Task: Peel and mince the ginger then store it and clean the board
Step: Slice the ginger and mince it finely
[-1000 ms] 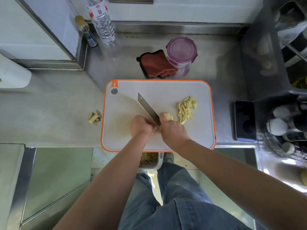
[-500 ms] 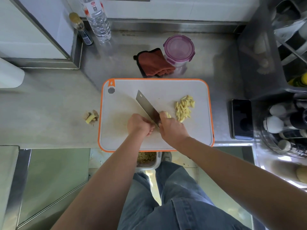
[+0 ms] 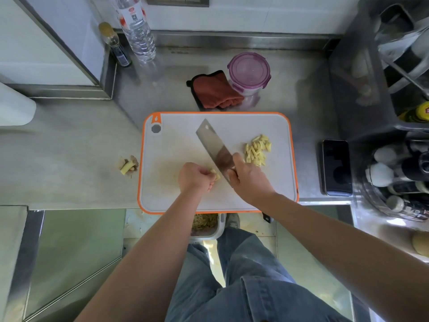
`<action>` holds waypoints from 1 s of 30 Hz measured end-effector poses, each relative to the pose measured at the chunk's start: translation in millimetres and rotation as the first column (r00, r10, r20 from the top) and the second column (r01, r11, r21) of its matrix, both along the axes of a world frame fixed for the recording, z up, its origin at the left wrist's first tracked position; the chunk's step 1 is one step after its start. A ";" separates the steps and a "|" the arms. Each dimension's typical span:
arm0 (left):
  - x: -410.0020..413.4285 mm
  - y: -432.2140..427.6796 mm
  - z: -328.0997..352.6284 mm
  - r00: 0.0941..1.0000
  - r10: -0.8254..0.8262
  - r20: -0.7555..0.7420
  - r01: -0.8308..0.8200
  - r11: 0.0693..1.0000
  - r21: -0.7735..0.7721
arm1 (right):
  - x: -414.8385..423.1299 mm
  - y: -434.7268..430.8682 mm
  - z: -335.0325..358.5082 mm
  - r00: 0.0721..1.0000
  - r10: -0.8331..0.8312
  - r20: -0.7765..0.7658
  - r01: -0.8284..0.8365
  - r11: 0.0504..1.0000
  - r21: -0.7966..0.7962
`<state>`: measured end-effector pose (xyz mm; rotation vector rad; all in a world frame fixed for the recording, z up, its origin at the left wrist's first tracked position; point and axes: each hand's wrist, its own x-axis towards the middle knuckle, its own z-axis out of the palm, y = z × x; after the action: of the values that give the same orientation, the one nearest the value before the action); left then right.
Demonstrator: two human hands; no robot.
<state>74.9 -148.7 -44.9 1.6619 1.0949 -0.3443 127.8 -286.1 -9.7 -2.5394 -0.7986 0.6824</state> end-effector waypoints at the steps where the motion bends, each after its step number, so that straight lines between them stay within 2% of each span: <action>1: -0.2 -0.4 -0.1 1.000 -0.014 -0.002 0.014 1.000 0.023 | -3.0 2.8 -0.1 1.000 0.024 0.009 -0.023 1.000 -0.018; 16: -1.5 -4.9 -0.2 0.991 -0.128 -0.022 0.130 0.975 0.182 | -19.2 10.7 -3.3 0.999 0.041 0.021 -0.038 0.988 -0.153; 30: 3.3 0.1 0.0 0.978 -0.189 -0.087 0.202 0.962 0.182 | -26.3 24.6 -10.4 0.992 0.087 0.096 -0.063 0.969 -0.237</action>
<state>78.1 -148.6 -44.9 1.9478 1.0420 -0.4383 101.5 -261.5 -20.0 -2.7894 -0.9015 0.7085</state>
